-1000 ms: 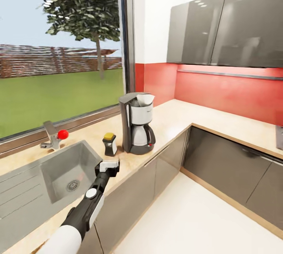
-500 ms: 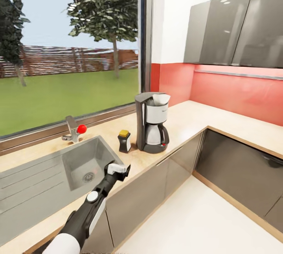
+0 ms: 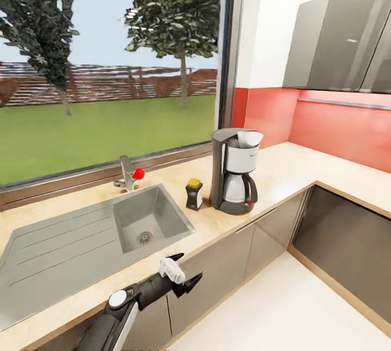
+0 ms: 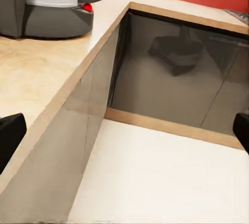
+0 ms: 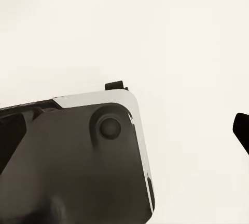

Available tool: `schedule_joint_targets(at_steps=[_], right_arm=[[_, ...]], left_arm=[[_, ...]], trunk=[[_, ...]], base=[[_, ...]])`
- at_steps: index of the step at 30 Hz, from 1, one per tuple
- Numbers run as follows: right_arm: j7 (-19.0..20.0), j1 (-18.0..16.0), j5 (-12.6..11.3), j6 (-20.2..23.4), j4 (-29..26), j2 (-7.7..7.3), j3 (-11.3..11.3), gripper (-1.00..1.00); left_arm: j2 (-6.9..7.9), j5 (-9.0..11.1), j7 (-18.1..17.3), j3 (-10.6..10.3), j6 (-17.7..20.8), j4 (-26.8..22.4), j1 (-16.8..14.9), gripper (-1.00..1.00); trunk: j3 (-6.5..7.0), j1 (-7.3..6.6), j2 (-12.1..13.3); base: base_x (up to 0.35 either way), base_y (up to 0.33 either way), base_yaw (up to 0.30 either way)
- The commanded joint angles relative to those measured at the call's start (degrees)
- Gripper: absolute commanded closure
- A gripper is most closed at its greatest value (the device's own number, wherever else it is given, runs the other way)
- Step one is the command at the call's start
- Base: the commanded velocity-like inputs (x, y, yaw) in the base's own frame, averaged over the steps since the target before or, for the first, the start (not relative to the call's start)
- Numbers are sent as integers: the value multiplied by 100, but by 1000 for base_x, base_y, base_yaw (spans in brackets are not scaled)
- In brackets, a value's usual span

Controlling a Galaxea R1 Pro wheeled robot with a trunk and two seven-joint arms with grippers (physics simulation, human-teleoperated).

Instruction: Set up a coffee station on the kitchen countertop: keep the coffee maker on the countertop, move the bottle of coffee from the kitchen shelf to the counter next to the coffee maker, place a paper coffee filter on top of the coffee maker, put the saucer next to the coffee maker with the coffee cup on the saucer, and place the electric kettle next to the coffee maker.

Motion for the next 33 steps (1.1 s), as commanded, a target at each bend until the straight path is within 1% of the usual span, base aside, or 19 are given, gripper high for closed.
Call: schedule_joint_targets(at_steps=[1, 7, 11, 15, 28, 33], right_arm=[[23, -4, 55, -21, 4, 0, -46, -100], [23, -4, 55, -21, 4, 0, -44, -100], [23, -4, 55, -21, 4, 0, -45, -100], [23, -4, 51, -21, 4, 0, -49, -100], [23, -4, 50, -21, 4, 0, -55, -100], [23, -4, 53, -21, 4, 0, -50, -100]], left_arm=[[8, -26, -193, -9, -7, 2, 123, -100], [8, -34, -299, -35, 15, -19, 191, -100], [2, -34, -301, -36, 17, -42, 196, -100], [3, -25, -302, -36, 18, -47, 196, -100], [10, 11, -306, -27, 17, -23, 202, -100], [10, 10, -300, -27, 17, -8, 205, -100]], trunk=[[-13, 4, -13], [-13, 4, -13], [-13, 4, -13], [-13, 4, -13], [-13, 4, -13], [-13, 4, -13]], base=[[0, 0, 278], [-16, -11, 278], [-171, -167, 195], [-186, -171, 47], [-31, -14, 2], [-233, -29, 29]])
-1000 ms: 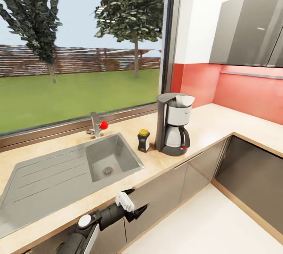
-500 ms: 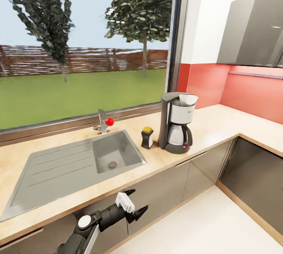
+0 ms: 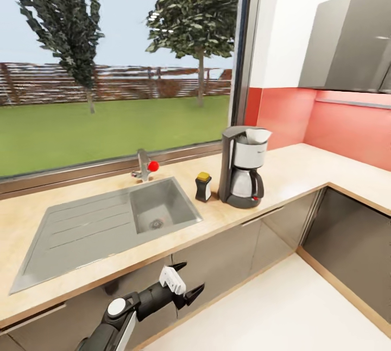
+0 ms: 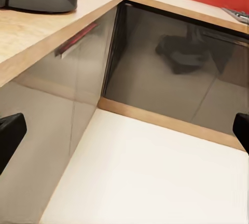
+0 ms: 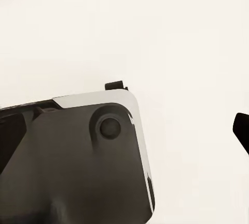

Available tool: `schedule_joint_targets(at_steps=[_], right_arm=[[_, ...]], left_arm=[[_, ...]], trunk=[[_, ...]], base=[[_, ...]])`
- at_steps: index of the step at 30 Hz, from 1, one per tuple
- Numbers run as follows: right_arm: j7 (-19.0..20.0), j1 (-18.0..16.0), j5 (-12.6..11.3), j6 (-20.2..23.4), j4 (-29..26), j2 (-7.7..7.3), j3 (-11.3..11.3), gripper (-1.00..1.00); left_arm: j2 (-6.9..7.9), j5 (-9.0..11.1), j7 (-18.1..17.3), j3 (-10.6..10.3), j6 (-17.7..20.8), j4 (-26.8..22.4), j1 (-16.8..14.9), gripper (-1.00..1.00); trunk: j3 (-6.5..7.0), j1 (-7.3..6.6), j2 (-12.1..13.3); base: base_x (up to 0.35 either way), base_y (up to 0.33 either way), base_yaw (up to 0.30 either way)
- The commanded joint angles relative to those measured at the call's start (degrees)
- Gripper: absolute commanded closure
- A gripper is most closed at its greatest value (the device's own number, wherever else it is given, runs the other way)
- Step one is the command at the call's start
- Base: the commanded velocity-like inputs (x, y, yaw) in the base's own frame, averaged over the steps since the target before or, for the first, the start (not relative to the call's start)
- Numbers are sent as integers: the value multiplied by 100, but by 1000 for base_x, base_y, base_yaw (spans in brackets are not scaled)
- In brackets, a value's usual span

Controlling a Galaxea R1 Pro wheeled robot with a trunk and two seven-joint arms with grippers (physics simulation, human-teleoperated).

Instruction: Set up a coffee station on the kitchen countertop: keep the coffee maker on the countertop, move the bottle of coffee from the kitchen shelf to the counter next to the coffee maker, place a paper coffee filter on top of the coffee maker, put the saucer next to the coffee maker with the coffee cup on the saucer, and place the electric kettle next to the coffee maker.

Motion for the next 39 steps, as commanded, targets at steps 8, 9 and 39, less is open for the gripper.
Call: schedule_joint_targets(at_steps=[8, 9, 39], right_arm=[[23, -5, 57, -21, 5, 0, -49, -100], [23, -5, 57, -21, 5, 0, -49, -100], [31, -5, 49, -12, 16, 0, -51, -100]], left_arm=[[-2, -20, -11, 4, -32, 14, -6, -100], [-2, -20, -11, 4, -32, 14, -6, -100], [1537, -193, 2551, 1644, -195, 4573, 979, -100]], trunk=[[-13, 1, -14], [-13, 1, -14], [-13, 1, -14]], base=[[-307, -77, 226], [-314, -83, 272], [-67, -16, 79]])
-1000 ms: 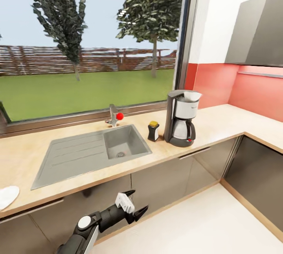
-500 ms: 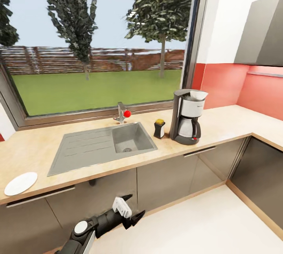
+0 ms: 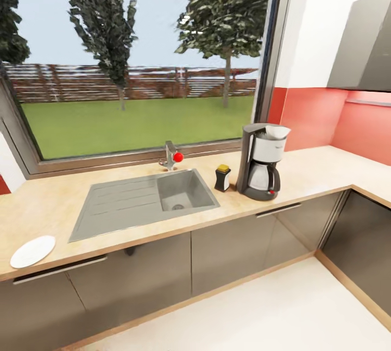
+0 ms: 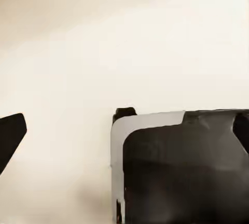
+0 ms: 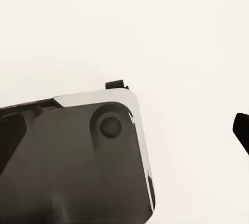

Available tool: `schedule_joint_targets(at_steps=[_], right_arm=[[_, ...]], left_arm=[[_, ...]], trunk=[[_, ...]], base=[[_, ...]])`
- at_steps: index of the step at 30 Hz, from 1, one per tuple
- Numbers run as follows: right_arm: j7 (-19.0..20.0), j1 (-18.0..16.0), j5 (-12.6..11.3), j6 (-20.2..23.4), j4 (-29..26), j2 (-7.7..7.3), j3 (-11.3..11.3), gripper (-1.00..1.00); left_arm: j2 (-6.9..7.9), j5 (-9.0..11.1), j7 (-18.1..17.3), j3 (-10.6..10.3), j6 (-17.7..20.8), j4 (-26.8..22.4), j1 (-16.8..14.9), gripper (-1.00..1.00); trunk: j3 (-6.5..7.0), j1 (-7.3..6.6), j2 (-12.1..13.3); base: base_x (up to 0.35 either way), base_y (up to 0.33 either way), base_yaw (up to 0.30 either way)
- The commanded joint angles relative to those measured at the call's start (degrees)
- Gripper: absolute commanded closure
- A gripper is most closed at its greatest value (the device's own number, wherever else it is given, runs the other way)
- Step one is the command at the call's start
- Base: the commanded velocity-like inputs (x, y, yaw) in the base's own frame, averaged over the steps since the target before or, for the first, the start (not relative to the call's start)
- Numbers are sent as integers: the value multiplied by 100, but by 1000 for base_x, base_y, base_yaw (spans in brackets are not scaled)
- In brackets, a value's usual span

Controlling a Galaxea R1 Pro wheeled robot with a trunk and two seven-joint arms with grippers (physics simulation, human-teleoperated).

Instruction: Set up a coffee station on the kitchen countertop: keep the coffee maker on the countertop, move the bottle of coffee from the kitchen shelf to the counter next to the coffee maker, place a paper coffee filter on top of the coffee maker, put the saucer next to the coffee maker with the coffee cup on the saucer, and place the electric kettle next to the coffee maker.

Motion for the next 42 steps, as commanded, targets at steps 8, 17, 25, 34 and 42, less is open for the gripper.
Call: schedule_joint_targets(at_steps=[8, 17, 25, 34, 42], right_arm=[[37, -5, 55, -20, 11, 7, -47, -100], [66, -5, 63, -20, 6, 0, -46, -100], [66, -5, 57, 0, -15, -4, -55, -100], [40, -5, 55, 2, -16, -1, -56, -100], [54, -5, 55, -11, -15, -8, -57, -100]], left_arm=[[-86, -17, 1589, 6, -120, 885, -29, -100], [-128, 4, 2030, -9, -122, 1006, -21, -100], [-139, -28, 2032, -17, -139, 1034, -3, -100], [-139, -30, 2032, -11, -140, 1025, -2, -100], [-148, -21, 2032, 9, -140, 1025, -1, -100]], trunk=[[-24, 4, -13], [-64, 4, -13], [-106, 4, -13], [-144, 4, -13], [-145, 4, -13]], base=[[0, 0, 253], [0, 0, 252], [0, 0, 244], [0, 0, 252], [0, 133, 106]])
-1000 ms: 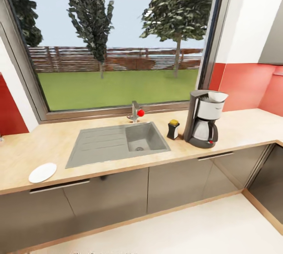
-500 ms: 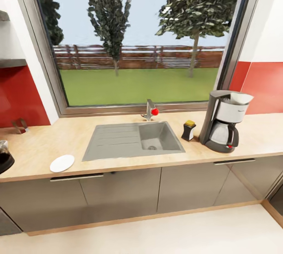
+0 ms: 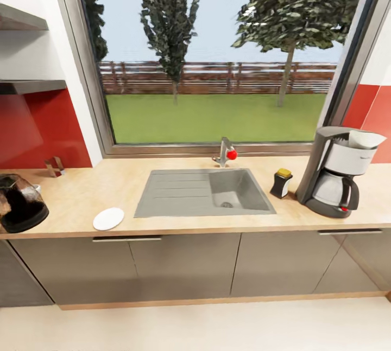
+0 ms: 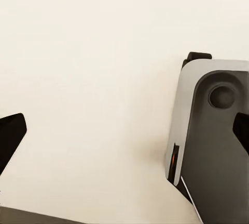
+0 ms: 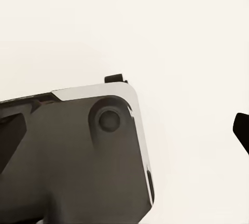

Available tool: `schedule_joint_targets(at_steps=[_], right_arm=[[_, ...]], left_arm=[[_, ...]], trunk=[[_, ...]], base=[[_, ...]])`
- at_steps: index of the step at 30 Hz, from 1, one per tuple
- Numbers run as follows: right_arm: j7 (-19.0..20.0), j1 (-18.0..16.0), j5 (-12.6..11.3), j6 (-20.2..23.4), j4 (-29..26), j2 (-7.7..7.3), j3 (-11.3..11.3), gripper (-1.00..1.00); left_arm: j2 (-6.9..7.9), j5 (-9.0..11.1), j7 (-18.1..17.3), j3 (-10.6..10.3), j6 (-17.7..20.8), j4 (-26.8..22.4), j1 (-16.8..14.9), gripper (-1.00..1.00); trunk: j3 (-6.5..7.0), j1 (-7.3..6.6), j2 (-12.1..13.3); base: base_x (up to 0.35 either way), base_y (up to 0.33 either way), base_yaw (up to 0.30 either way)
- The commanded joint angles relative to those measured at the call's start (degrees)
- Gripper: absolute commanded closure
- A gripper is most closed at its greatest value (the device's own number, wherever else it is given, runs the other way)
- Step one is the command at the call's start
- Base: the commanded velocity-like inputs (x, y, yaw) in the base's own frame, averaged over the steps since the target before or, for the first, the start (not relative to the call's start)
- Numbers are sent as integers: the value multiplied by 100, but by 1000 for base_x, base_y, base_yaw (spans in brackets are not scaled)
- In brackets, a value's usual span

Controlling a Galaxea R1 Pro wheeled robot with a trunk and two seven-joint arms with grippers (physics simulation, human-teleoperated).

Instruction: Set up a coffee station on the kitchen countertop: keep the coffee maker on the countertop, move the bottle of coffee from the kitchen shelf to the counter next to the coffee maker, place a paper coffee filter on top of the coffee maker, put the saucer next to the coffee maker with the coffee cup on the saucer, and place the electric kettle next to the coffee maker.

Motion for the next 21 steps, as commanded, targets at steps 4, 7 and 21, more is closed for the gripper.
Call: schedule_joint_targets(at_steps=[4, 7, 21], right_arm=[[32, -5, 57, -28, 4, 1, -50, -100], [29, -5, 57, -29, 4, 7, -50, -100], [21, -5, 57, -29, 4, 5, -50, -100]], left_arm=[[-1, -39, -9, 41, -21, 2, -6, -100], [-1, -37, -9, 41, -21, 1, -6, -100], [-1, -36, -2, 54, -12, -16, -6, -100]], trunk=[[-13, 3, -12], [-13, 3, -12], [-13, 3, -12]], base=[[0, 295, 2], [0, 302, 0], [0, 305, 0]])
